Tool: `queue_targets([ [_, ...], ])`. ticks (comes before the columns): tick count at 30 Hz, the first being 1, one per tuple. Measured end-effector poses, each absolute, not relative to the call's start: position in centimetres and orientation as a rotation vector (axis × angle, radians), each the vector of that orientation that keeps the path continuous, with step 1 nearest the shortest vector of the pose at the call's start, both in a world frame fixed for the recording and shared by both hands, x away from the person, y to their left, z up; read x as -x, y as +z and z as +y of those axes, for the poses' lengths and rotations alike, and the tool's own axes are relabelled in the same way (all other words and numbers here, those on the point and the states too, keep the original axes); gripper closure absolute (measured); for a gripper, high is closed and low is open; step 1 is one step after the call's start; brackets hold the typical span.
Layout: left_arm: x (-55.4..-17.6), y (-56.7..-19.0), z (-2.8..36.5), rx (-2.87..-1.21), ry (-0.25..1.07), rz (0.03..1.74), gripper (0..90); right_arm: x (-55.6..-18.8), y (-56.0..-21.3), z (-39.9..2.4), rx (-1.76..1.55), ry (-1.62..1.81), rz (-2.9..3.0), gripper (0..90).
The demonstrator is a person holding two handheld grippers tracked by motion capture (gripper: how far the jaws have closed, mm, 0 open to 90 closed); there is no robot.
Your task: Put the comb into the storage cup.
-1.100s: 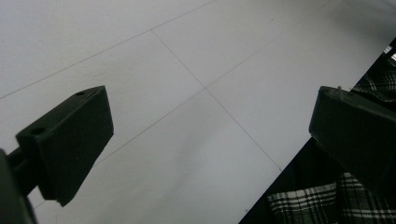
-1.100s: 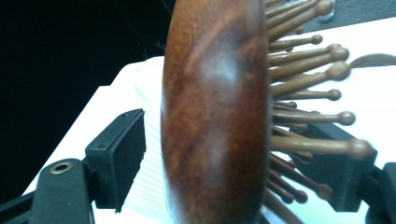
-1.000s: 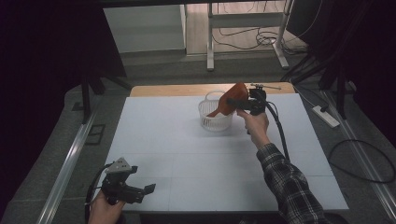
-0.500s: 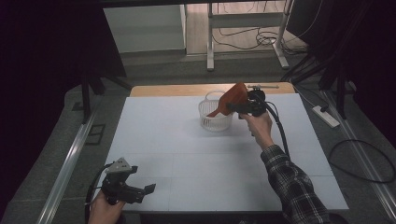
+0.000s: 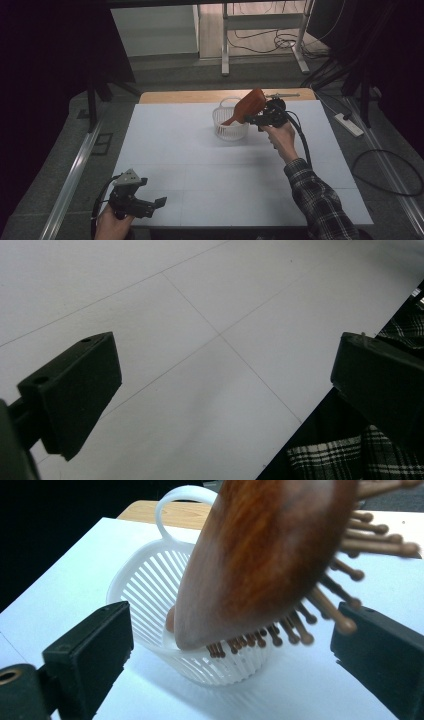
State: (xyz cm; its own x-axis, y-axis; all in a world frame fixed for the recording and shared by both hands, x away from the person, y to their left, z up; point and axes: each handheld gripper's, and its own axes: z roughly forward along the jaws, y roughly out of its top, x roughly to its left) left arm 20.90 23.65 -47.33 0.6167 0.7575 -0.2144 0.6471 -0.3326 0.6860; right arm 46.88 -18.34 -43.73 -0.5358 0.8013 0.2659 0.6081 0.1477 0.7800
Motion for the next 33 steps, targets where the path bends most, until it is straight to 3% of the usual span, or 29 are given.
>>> queue_targets([
  [33,-20.9,-47.3,23.7,-2.063,0.183,1.099,0.7,-44.4,-43.8,-19.4,-1.278,1.245,2.312,0.0],
])
